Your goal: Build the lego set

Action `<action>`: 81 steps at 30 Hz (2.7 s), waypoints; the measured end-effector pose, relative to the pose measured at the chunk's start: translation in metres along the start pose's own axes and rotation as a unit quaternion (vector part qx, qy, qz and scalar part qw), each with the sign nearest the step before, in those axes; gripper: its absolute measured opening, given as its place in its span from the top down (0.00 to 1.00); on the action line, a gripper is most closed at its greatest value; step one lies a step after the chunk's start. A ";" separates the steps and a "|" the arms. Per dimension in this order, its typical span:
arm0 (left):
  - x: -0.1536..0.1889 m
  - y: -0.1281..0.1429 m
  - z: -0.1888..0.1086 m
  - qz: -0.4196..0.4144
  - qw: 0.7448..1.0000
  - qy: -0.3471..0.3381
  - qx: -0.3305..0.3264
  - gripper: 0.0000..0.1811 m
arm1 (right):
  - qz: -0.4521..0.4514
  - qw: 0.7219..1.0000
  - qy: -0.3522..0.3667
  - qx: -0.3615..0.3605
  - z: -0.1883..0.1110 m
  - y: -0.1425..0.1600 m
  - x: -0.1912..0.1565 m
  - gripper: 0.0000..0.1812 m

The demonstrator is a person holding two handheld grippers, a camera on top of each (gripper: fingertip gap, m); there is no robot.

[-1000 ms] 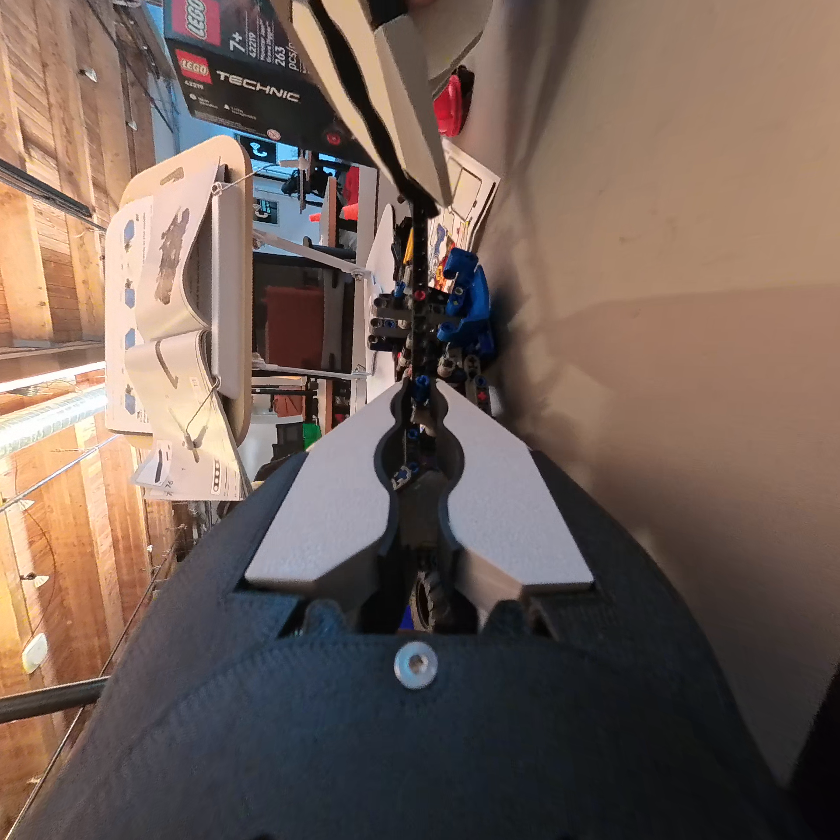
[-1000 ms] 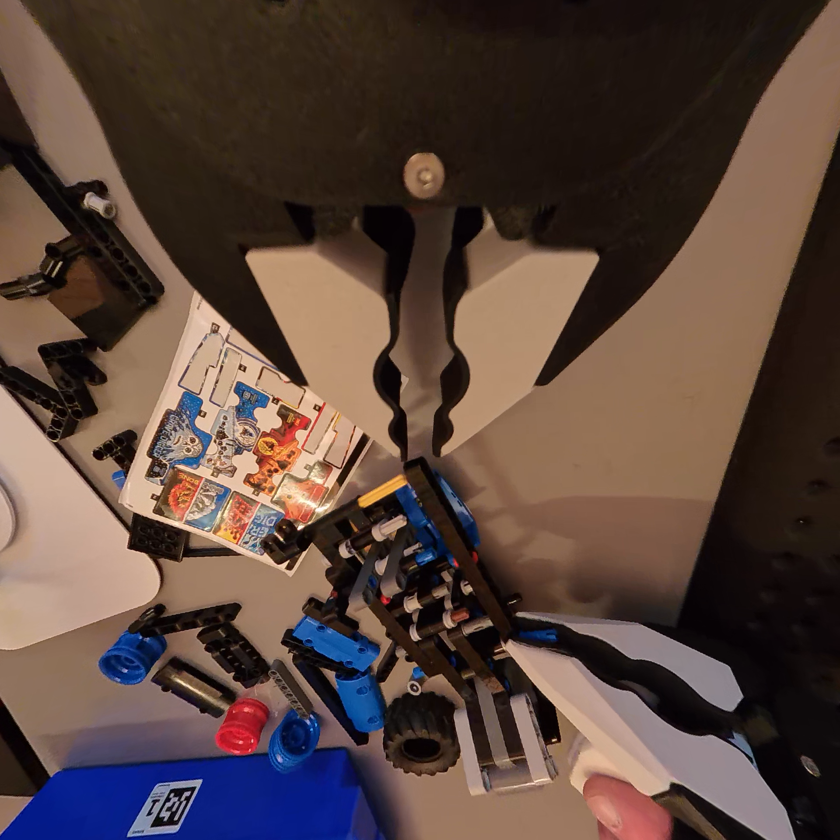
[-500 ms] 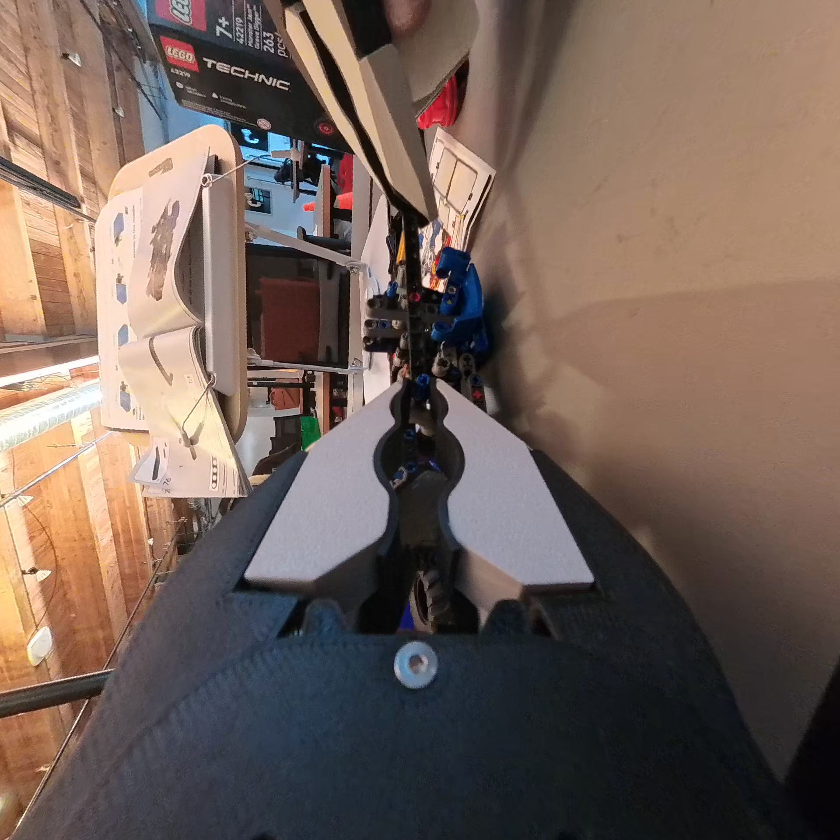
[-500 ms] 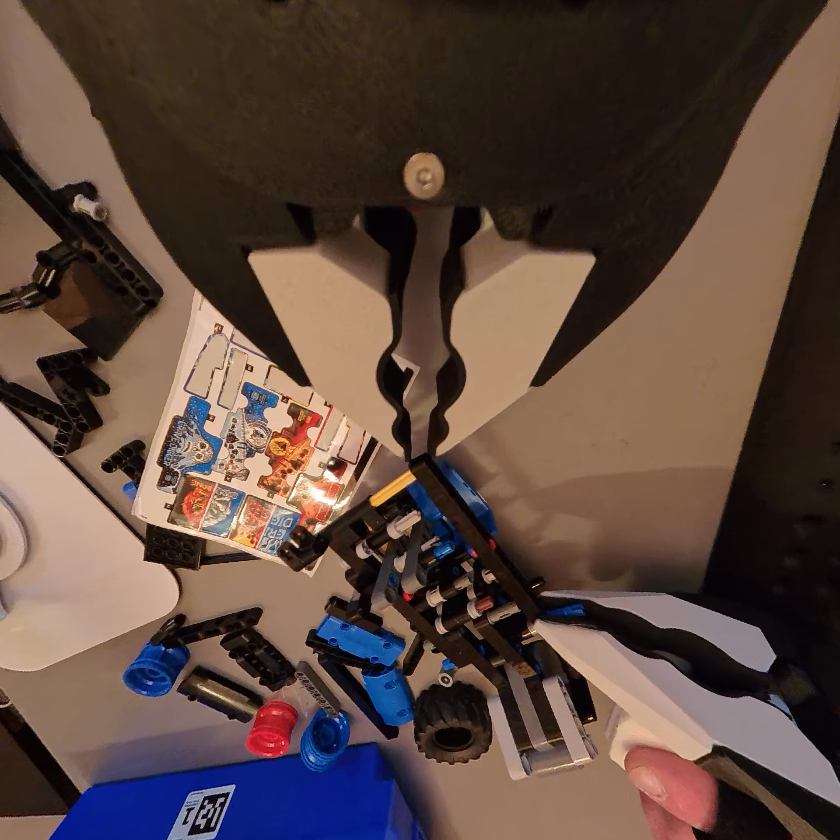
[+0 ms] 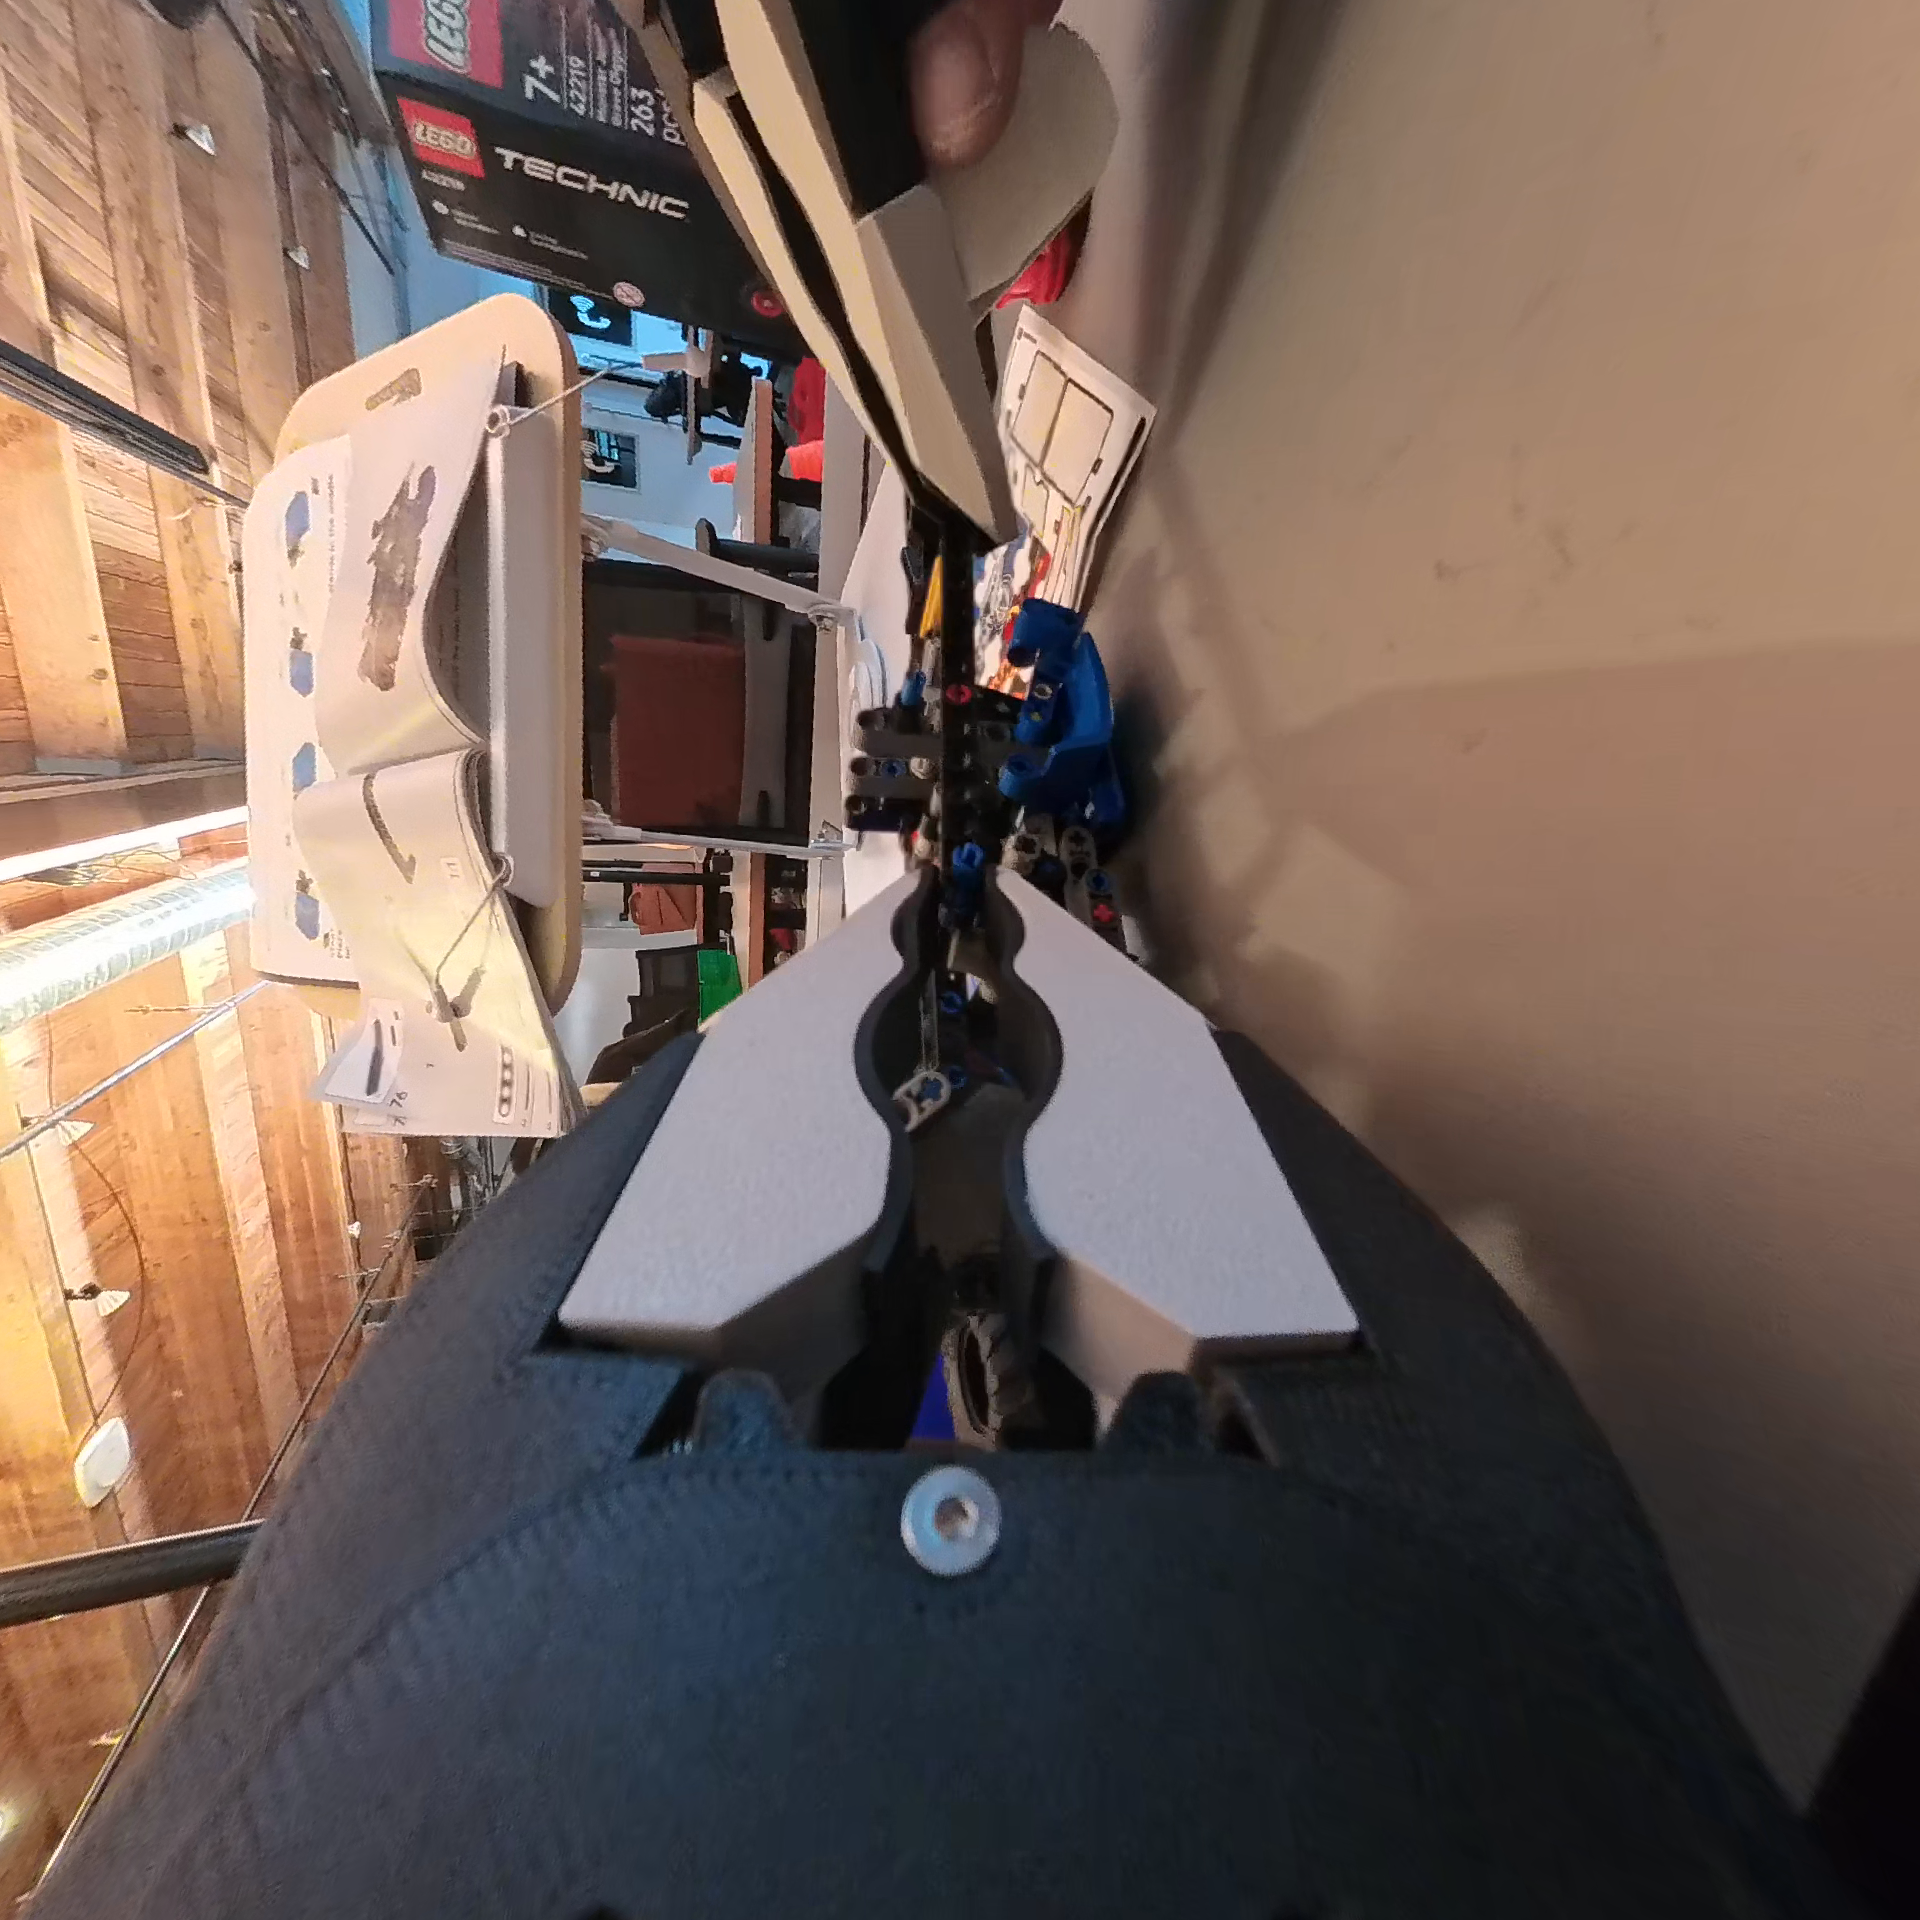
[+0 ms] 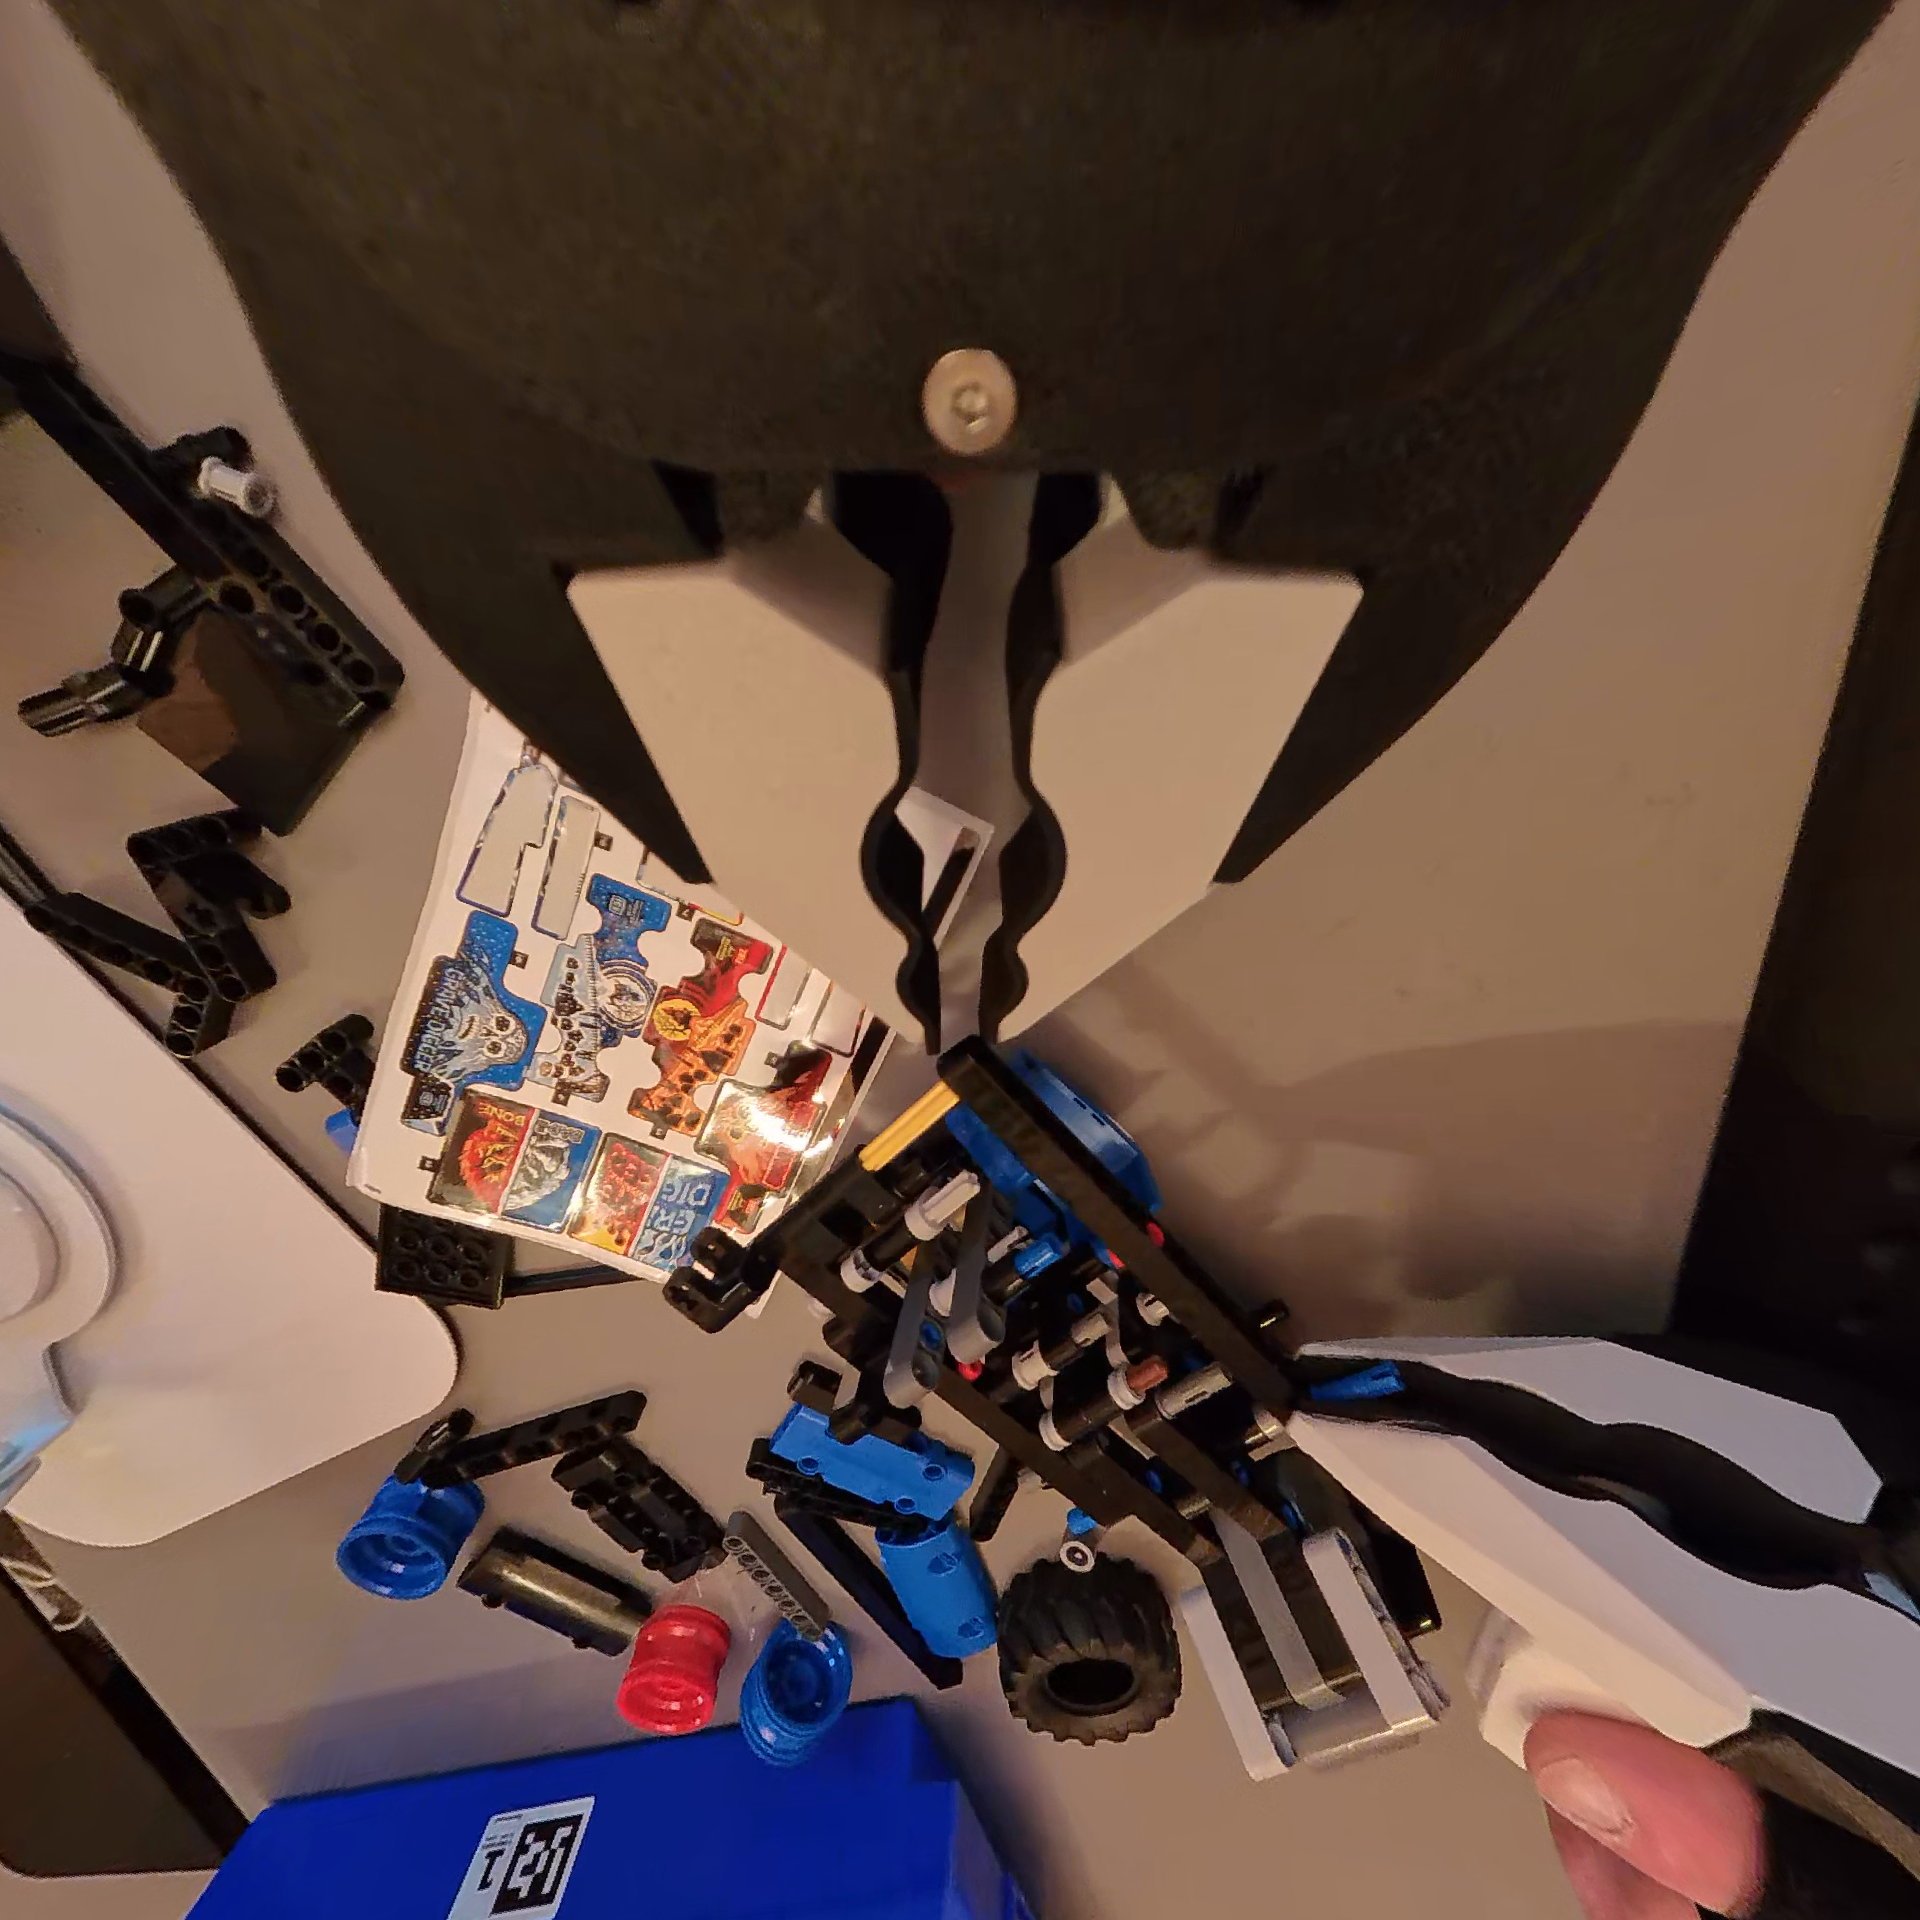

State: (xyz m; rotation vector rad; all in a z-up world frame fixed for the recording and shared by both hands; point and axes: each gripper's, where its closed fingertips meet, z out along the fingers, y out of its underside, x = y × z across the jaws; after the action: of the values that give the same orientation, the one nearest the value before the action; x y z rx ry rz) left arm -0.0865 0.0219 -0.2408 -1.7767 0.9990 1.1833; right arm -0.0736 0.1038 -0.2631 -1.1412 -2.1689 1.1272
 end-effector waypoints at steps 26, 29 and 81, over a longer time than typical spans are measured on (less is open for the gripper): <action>-0.013 0.015 0.009 -0.038 0.998 0.000 -0.040 0.97 | 0.005 0.999 -0.002 0.040 -0.001 -0.018 0.012 0.92; -0.014 0.021 0.015 -0.055 0.997 0.018 -0.049 0.97 | -0.003 0.999 -0.007 0.032 0.000 -0.020 0.015 0.90; -0.051 0.039 0.012 -0.234 0.970 0.072 -0.004 0.97 | -0.138 0.987 -0.079 -0.010 0.020 -0.058 0.041 0.96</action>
State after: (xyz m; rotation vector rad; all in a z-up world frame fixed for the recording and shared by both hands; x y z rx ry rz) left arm -0.1389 0.0268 -0.2021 -1.9844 0.5993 0.7713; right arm -0.1372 0.1096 -0.2261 -0.7492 -2.3736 1.1050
